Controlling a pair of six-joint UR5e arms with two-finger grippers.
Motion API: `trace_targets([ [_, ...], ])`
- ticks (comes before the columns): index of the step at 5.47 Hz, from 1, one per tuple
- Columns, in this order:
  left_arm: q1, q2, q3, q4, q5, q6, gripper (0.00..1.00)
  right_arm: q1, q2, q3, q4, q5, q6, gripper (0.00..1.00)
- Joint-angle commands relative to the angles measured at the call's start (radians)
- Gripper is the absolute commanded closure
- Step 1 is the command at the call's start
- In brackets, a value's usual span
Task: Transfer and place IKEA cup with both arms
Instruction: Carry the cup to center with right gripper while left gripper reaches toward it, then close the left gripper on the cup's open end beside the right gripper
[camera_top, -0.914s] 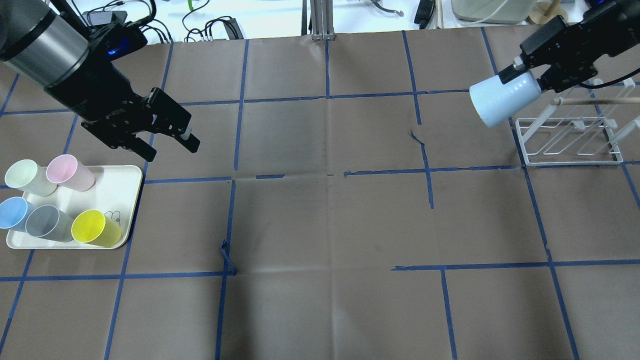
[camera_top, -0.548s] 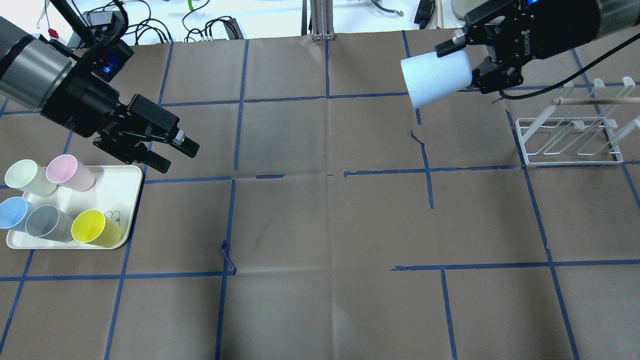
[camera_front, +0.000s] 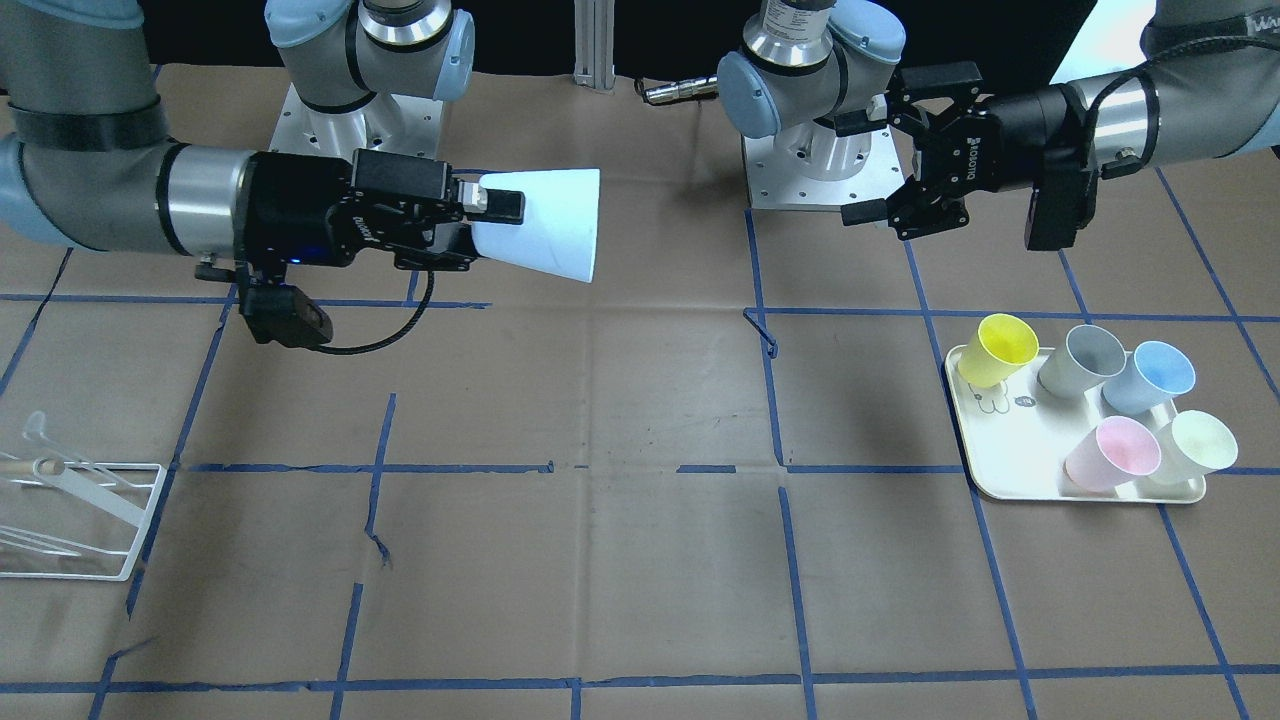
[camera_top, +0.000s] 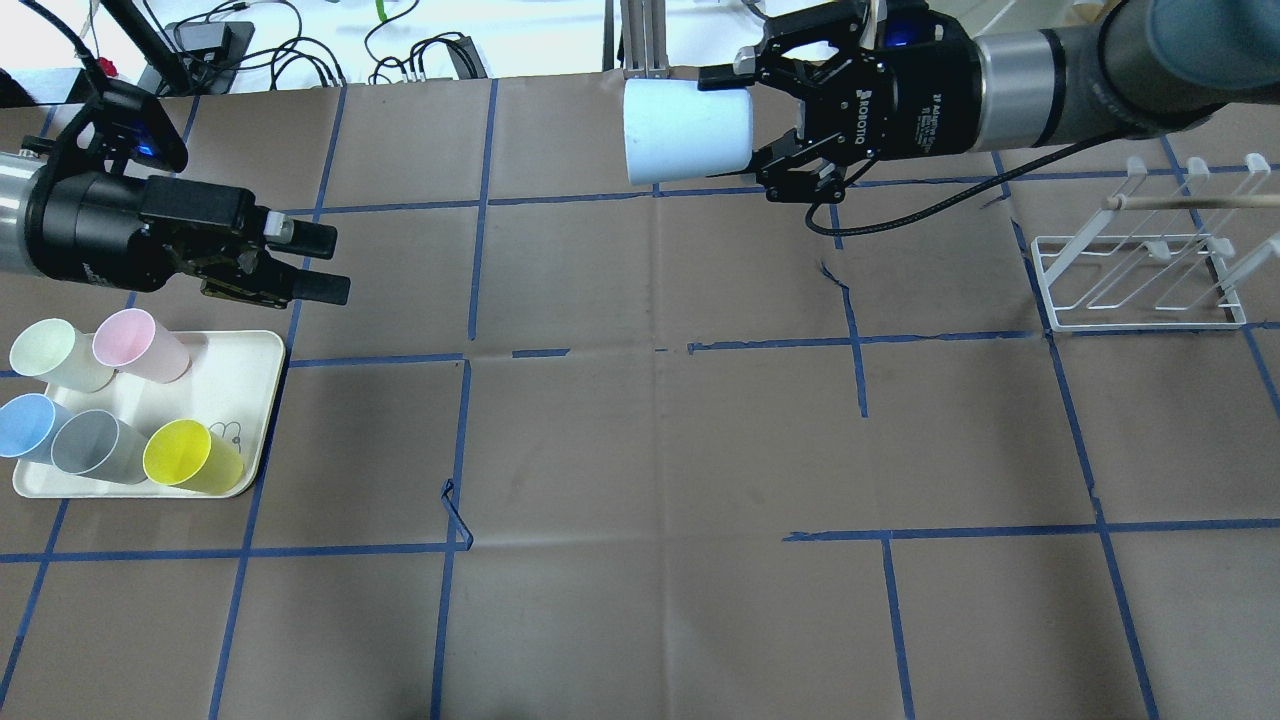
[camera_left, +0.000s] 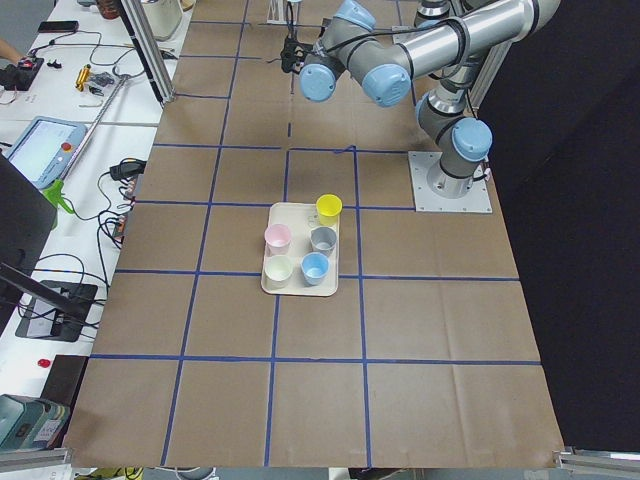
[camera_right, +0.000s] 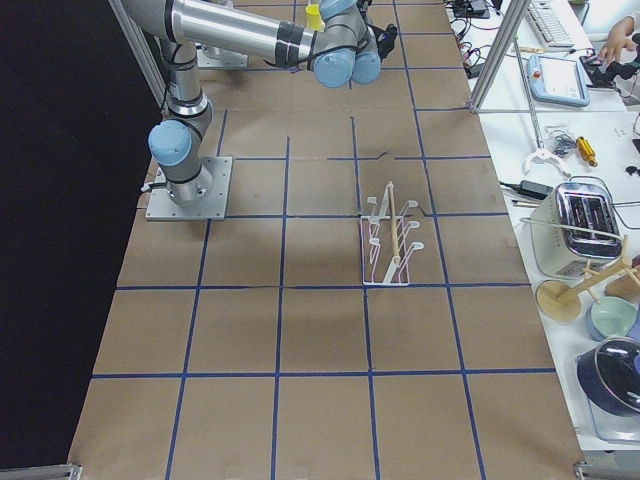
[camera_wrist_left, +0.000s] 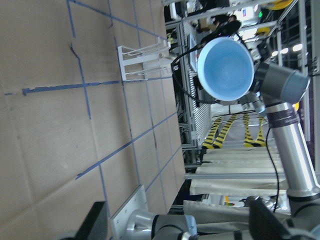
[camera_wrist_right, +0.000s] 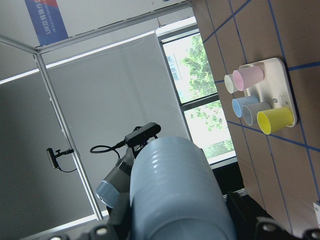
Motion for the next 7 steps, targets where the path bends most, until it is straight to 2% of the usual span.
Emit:
trace_targets([
  [1, -0.013, -0.025, -0.003, -0.144, -0.217, 0.015, 0.01, 0.052, 0.0, 0.064, -0.002, 0.076, -0.082, 0.52],
  [3, -0.134, -0.026, 0.01, -0.132, -0.322, -0.15, 0.01, 0.052, -0.001, 0.064, -0.002, 0.077, -0.086, 0.52],
  [4, -0.173, -0.028, 0.026, -0.126, -0.326, -0.178, 0.01, 0.052, -0.004, 0.066, -0.004, 0.077, -0.085, 0.52],
  [6, -0.254, -0.049, 0.031, 0.2, -0.31, -0.513, 0.01, 0.053, -0.005, 0.066, -0.004, 0.077, -0.085, 0.52],
  [7, -0.301, -0.081, 0.032, 0.281, -0.316, -0.564, 0.01, 0.053, -0.006, 0.064, -0.004, 0.079, -0.085, 0.52],
])
